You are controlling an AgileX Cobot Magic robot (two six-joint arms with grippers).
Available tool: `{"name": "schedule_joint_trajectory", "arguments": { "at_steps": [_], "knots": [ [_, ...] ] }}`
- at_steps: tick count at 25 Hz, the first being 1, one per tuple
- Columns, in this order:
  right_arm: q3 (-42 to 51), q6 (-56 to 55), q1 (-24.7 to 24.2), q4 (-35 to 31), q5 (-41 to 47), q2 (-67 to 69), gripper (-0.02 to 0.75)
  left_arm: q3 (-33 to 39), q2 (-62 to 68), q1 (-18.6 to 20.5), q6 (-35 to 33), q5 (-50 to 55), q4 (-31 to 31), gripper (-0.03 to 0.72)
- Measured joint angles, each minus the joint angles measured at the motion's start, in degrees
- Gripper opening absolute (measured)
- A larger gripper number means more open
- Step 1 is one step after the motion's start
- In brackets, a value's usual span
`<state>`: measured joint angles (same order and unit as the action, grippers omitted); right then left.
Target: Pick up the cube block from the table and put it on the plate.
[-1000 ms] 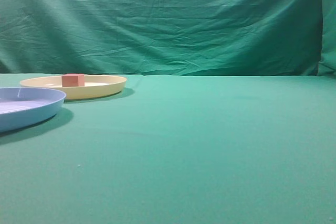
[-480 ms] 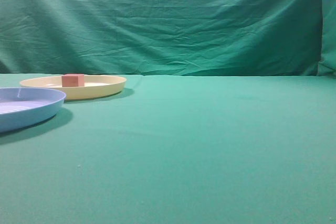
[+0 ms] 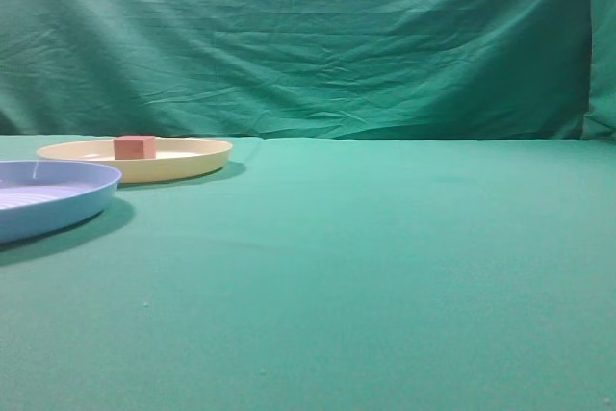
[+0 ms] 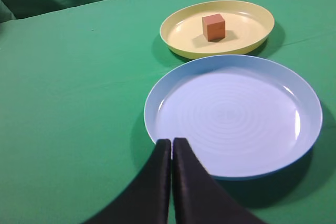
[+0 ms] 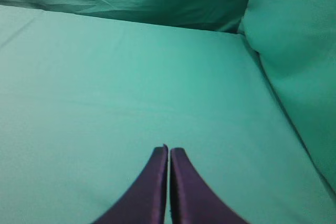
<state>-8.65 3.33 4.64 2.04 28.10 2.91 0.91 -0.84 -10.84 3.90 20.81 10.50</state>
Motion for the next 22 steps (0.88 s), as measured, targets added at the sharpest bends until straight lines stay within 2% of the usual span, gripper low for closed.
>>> {"name": "schedule_joint_trajectory", "arguments": {
  "at_steps": [8, 12, 22],
  "knots": [
    [9.0, -0.1, -1.3, 0.0, -1.9, -3.5, 0.0, 0.0, 0.0, 0.0, 0.0, 0.0, 0.0, 0.0],
    [9.8, -0.1, -1.3, 0.0, -5.1, -3.5, 0.0, 0.0, 0.0, 0.0, 0.0, 0.0, 0.0, 0.0],
    [10.0, -0.1, -1.3, 0.0, -5.8, -3.5, 0.0, 0.0, 0.0, 0.0, 0.0, 0.0, 0.0, 0.0]
  ]
}}
